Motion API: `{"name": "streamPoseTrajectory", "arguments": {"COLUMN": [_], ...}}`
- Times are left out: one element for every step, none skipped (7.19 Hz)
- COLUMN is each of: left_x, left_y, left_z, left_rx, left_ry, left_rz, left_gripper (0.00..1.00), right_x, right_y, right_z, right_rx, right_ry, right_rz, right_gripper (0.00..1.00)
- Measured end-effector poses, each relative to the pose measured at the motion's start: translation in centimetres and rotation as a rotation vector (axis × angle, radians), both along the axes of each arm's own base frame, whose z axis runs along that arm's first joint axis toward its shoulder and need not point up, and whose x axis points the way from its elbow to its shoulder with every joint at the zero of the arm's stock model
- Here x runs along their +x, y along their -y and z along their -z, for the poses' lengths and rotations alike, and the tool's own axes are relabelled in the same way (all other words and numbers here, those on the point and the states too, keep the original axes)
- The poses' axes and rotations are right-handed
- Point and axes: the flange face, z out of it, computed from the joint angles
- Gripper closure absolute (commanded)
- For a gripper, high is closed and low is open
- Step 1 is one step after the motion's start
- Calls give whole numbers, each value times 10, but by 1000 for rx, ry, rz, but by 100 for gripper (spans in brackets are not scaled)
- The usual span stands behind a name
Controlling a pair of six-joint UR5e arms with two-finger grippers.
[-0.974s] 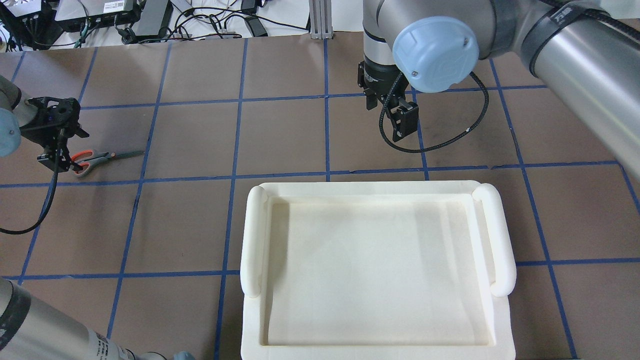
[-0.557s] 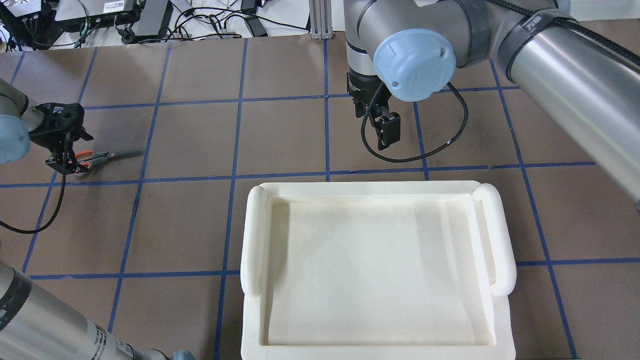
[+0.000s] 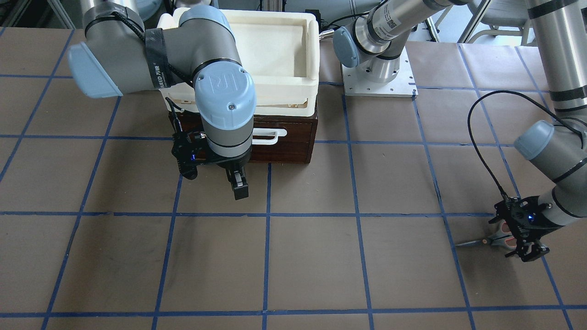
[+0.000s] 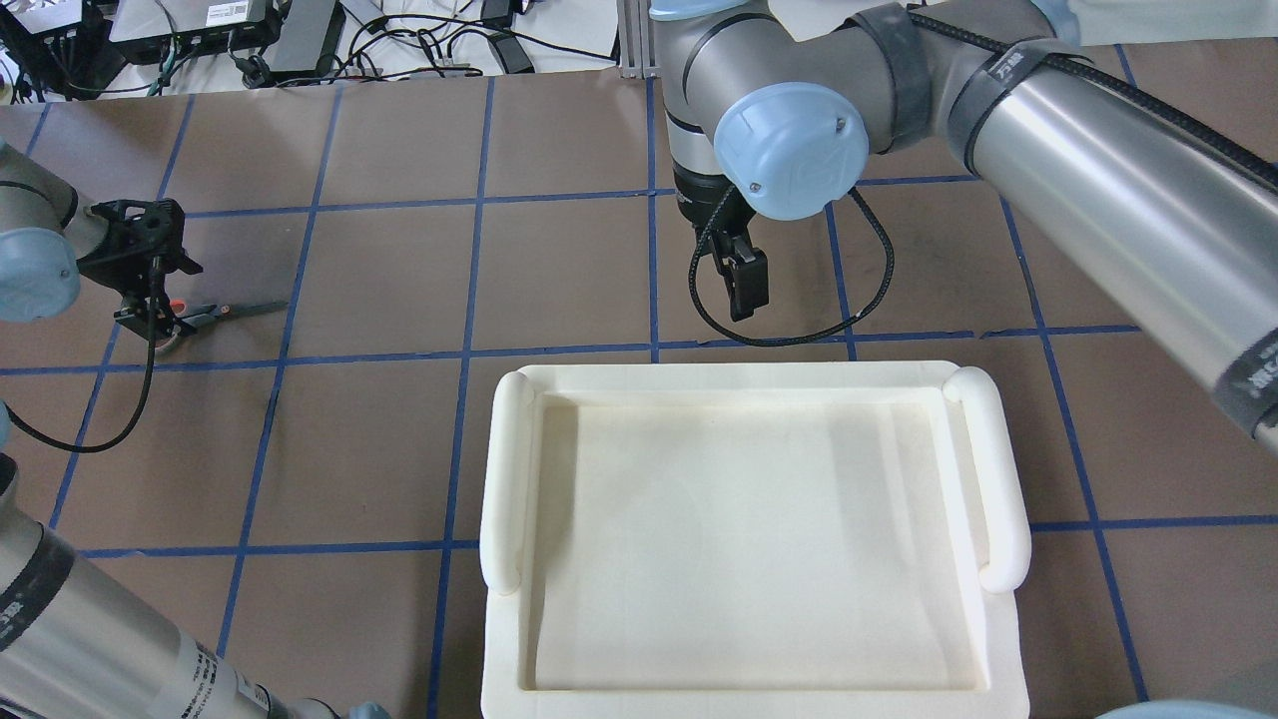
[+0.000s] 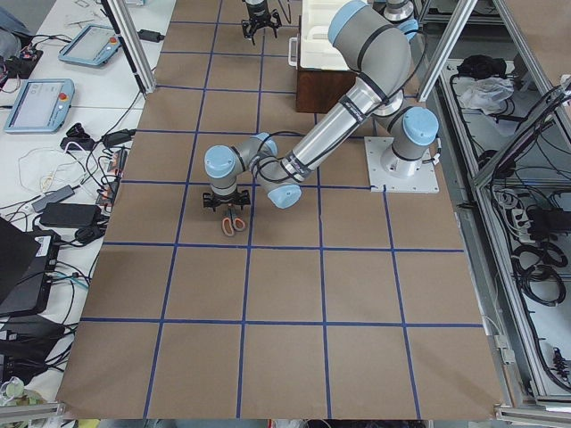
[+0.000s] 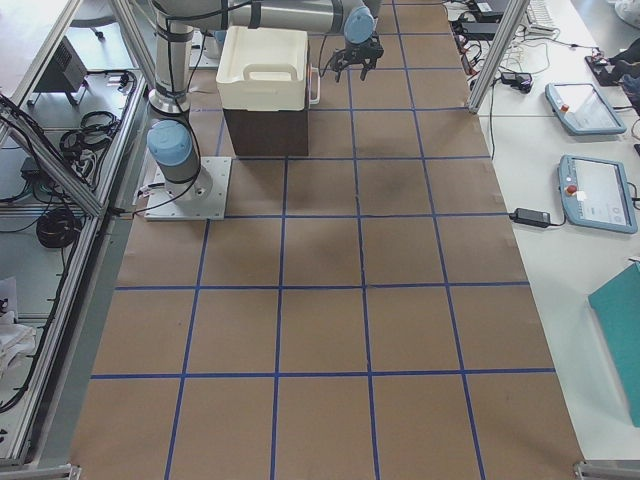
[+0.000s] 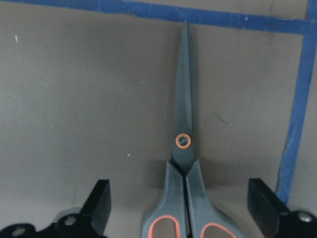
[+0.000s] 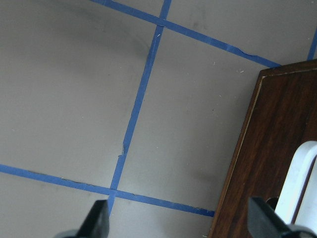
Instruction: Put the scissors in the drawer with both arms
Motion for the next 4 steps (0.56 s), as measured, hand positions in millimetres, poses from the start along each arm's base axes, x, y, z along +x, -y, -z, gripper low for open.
{"name": "streamPoseTrajectory", "arguments": {"left_x": [-3,-4,-3,-3], "left_y": [1,2,2,2], "left_z": [2,5,8,10], "left_rx": [4,9,11,18], "left_ry": [0,-1,-1,6], "left_rz": [4,7,10,11], "left_gripper": [6,8,9,9], "right_x": [2,5,8,9], "right_y": [0,0,-1,-3], "right_z": [6,9,10,11], "right_rx": [9,16,26,44], "right_ry": [-5,0,16,27], "right_rz": [14,38,70,99], "right_gripper": [0,0,0,0]}}
